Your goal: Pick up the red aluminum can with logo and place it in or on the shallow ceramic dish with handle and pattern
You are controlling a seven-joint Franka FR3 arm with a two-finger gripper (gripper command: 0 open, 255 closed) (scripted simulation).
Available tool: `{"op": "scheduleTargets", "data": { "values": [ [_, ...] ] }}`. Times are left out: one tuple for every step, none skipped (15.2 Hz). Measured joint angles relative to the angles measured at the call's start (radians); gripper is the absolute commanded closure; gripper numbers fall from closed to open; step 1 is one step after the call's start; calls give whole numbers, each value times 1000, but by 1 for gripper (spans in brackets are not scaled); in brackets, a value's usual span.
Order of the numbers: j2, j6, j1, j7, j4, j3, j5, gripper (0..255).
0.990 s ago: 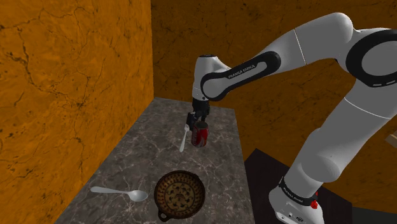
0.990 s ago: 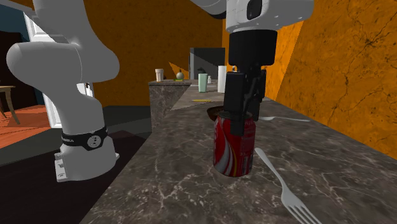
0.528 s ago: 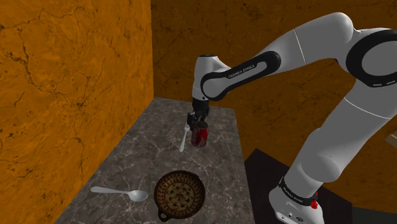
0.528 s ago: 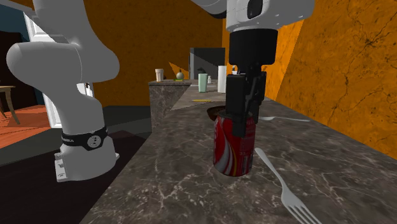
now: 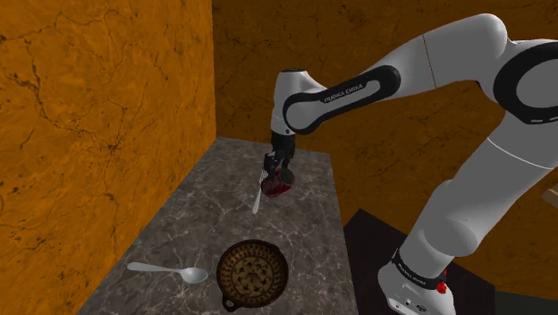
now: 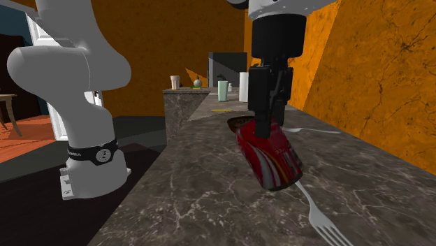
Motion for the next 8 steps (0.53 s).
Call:
{"op": "scheduleTargets", "data": {
  "values": [
    [-5, -13, 0, -1, 8, -1, 1, 255],
    [-10, -24, -1, -2, 15, -1, 1, 255],
    [-11, -37, -1, -3, 26, -2, 1, 255],
    [-19, -53, 0, -1, 35, -2, 3, 255],
    [-25, -68, -1, -4, 42, -3, 3, 255],
    [-32, -82, -1, -4, 49, -4, 4, 255],
    [-40, -95, -1, -7, 55, -5, 6, 255],
    [-46, -108, -1, -6, 63, -5, 7, 255]
  ]
}}
